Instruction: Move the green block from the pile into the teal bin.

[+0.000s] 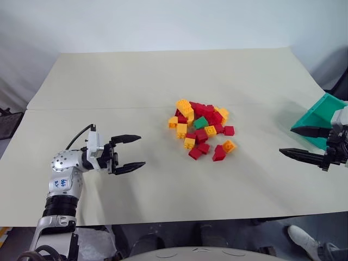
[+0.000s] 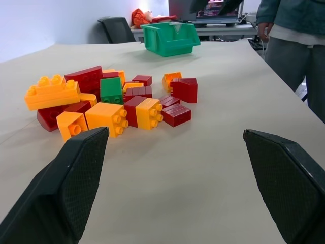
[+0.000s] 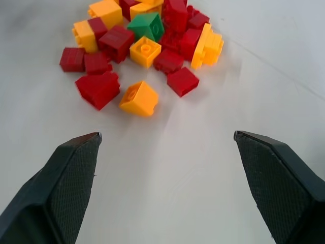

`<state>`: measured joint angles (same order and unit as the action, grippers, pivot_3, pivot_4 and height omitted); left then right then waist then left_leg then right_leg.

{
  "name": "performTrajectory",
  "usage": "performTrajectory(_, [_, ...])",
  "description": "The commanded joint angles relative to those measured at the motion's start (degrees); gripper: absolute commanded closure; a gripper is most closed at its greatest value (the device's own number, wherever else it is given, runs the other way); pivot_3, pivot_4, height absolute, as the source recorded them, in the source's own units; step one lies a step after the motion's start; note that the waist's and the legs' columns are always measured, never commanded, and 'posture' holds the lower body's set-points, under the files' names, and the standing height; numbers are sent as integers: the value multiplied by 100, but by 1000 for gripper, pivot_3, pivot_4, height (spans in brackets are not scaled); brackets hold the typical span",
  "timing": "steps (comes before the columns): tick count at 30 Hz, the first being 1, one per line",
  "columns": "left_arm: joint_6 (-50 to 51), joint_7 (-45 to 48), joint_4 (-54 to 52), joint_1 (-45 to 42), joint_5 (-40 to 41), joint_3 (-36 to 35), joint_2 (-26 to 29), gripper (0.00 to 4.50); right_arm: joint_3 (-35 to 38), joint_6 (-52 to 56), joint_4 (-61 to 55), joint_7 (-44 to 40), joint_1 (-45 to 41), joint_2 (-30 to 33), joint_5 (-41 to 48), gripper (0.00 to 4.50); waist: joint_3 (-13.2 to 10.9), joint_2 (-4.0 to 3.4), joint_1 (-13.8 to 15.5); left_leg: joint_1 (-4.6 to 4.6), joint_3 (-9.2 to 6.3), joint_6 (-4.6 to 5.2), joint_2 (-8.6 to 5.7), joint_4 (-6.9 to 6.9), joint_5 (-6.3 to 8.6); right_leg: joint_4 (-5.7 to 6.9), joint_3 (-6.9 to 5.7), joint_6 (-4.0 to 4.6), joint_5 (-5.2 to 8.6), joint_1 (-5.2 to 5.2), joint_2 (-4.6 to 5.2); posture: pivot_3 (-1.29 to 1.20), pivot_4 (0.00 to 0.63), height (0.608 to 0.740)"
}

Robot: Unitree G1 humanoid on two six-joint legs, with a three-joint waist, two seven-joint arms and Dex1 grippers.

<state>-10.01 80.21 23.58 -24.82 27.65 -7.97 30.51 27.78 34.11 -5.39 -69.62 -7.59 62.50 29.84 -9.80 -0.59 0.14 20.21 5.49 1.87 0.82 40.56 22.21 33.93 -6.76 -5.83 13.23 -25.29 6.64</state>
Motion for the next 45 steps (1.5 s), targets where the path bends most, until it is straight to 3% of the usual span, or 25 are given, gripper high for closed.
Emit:
performTrajectory(1, [-20, 3, -41, -92, 37, -79, 60, 0, -156, 474, -741, 506, -235, 103, 127, 100, 0, 0, -16, 0, 0, 0, 1, 3, 0, 1, 1, 1, -1, 0, 1, 0, 150, 740])
performTrajectory(9, [-66, 1, -134, -138, 64, -82, 26, 0, -1891, 1262, -1004, 1659, -1949, -567, -130, 100, -3, 4, -28, 2, 3, -6, 11, 38, 4, 5, 12, 14, -8, -10, 8, 0, 150, 740])
performTrajectory(11, [-63, 52, -182, -125, 131, -132, 50, 0, -2645, 1519, -784, 2241, -2621, -1115, -545, 100, -3, 4, -36, 7, 1, -5, 9, 40, 4, 8, 11, 15, -8, -12, 13, 0, 150, 740])
performTrajectory(14, [-62, 62, -220, -109, 176, -189, 51, 0, -3212, 1706, -436, 2783, -3264, -1806, -935, 100, -3, 4, -54, 14, 5, -5, 9, 45, 4, 25, 10, 17, -10, -21, 11, 0, 150, 740])
performTrajectory(25, [-104, -146, -528, 215, 170, -209, -166, 0, -4112, 2206, 1135, 3796, -4635, -3561, -1744, 100, -3, 4, -52, 49, -2, 6, 5, 45, 8, 17, -21, 13, -12, -35, 1, 0, 150, 740])
performTrajectory(44, [-159, -304, -562, 256, 124, -223, -254, 0, -4529, 1738, 2629, 4106, -4875, -4245, -2808, 100, -2, 4, -188, 49, -9, 6, 7, 50, 8, 18, -27, 11, -13, -28, 0, 0, 150, 740])
performTrajectory(45, [-158, -302, -550, 248, 124, -223, -253, 0, -4528, 1718, 2645, 4049, -4878, -4251, -2807, 276, -2, 4, -188, 48, -9, 6, 7, 51, 7, 18, -26, 10, -13, -26, 0, 0, 150, 740])
